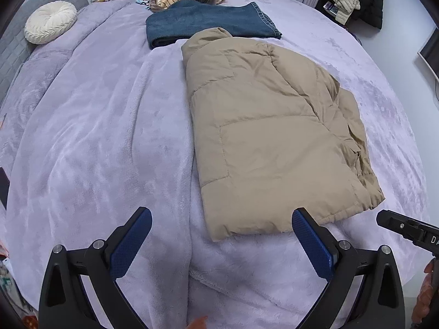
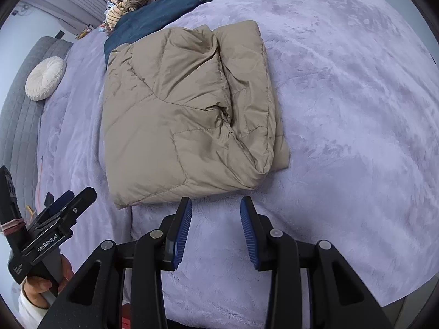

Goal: Fold large clothes

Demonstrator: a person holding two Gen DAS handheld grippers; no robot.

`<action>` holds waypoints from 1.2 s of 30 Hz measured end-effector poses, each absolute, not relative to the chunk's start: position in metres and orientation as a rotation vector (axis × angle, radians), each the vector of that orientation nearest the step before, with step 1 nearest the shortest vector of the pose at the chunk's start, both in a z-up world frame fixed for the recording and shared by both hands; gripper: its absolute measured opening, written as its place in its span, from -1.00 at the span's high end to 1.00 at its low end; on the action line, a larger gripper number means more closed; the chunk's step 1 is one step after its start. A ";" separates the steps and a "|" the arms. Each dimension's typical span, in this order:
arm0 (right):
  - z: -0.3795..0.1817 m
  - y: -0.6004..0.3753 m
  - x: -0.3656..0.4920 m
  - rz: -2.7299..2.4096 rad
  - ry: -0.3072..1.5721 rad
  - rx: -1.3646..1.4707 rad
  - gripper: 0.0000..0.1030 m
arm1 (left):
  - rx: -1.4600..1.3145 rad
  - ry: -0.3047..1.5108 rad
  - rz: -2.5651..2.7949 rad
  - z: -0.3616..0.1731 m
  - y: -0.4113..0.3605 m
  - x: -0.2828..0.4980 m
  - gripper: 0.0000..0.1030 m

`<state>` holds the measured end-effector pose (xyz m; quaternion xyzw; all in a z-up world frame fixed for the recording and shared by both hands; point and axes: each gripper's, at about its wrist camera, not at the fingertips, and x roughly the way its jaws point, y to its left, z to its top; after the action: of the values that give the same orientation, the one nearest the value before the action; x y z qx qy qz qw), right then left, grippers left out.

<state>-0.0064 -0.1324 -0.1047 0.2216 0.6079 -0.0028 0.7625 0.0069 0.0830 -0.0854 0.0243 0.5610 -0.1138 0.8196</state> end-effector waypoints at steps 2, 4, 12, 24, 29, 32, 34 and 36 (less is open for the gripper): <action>-0.102 -0.130 -0.007 0.005 1.319 0.473 0.22 | 0.061 1.189 -0.225 -0.082 0.085 0.002 -0.99; -0.100 -0.129 -0.008 0.017 1.314 0.469 0.21 | 0.083 1.179 -0.203 -0.078 0.084 -0.005 -0.99; -0.080 -0.128 -0.020 0.033 1.255 0.374 0.01 | 0.038 1.177 -0.165 -0.063 0.084 -0.032 -0.99; -0.014 -0.140 -0.048 0.072 1.134 0.269 -0.59 | 0.036 1.042 -0.082 0.007 0.062 -0.078 -0.99; 0.008 -0.142 -0.060 0.065 1.095 0.224 -1.00 | 0.009 1.020 -0.080 0.031 0.056 -0.103 -0.99; 0.021 -0.146 -0.069 0.057 1.057 0.193 -1.00 | 0.003 1.005 -0.067 0.042 0.055 -0.115 -0.99; 0.028 -0.146 -0.074 0.051 1.044 0.171 -1.00 | -0.002 0.995 -0.062 0.049 0.055 -0.121 -0.99; 0.035 -0.145 -0.080 0.052 1.022 0.157 -1.00 | -0.004 0.982 -0.057 0.056 0.056 -0.125 -0.99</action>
<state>-0.0798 -0.1452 0.0354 0.0751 0.4885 0.0249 0.8690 -0.1253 0.0564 0.0560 -0.0018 0.4715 -0.0275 0.8814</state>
